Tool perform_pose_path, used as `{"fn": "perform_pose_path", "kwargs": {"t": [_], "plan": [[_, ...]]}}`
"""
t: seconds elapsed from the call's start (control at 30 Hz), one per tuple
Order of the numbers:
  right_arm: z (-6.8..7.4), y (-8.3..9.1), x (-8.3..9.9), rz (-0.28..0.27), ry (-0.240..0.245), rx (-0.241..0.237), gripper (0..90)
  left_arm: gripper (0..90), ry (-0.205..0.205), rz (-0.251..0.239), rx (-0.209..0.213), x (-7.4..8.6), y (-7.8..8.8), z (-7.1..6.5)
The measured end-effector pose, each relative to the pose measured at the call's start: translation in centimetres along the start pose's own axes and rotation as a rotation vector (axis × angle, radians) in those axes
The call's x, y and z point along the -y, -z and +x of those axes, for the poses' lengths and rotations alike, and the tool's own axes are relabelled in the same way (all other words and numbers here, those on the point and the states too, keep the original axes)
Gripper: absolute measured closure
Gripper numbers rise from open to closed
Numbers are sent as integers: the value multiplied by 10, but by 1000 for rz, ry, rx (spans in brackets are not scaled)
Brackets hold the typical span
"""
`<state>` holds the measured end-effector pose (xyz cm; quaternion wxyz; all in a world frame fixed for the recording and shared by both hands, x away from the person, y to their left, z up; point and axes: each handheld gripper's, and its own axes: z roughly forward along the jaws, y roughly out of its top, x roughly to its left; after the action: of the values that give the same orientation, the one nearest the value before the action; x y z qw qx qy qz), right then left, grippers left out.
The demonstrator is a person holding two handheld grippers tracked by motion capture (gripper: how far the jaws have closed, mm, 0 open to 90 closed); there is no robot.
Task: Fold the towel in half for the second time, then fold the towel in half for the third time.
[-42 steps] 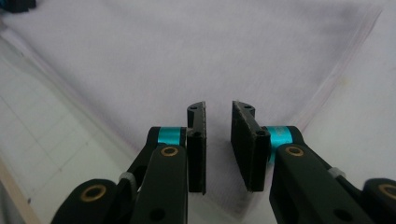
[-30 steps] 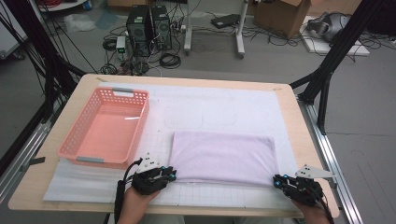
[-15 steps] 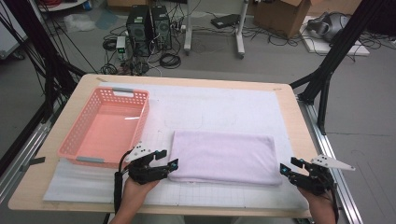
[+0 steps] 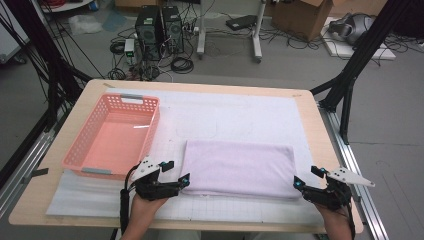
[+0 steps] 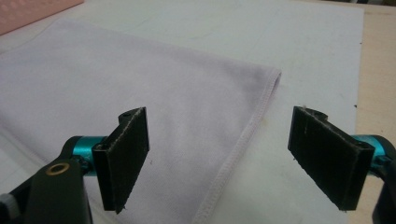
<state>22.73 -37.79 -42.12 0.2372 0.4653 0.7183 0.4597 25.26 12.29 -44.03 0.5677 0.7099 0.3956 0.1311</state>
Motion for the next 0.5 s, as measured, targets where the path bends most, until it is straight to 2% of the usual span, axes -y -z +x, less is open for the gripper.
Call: {"fn": "perform_pose_path", "kwargs": {"t": [0.1, 0.37, 0.5], "plan": [[-2, -1, 0, -14, 13, 8, 195, 232, -9, 7, -1, 0, -2, -1], [-2, -2, 3, 27, -5, 1, 196, 239, -16, 11, -3, 1, -3, -3], [-2, -3, 3, 26, -9, 3, 196, 240, -17, 24, -5, 1, -4, -1]]}}
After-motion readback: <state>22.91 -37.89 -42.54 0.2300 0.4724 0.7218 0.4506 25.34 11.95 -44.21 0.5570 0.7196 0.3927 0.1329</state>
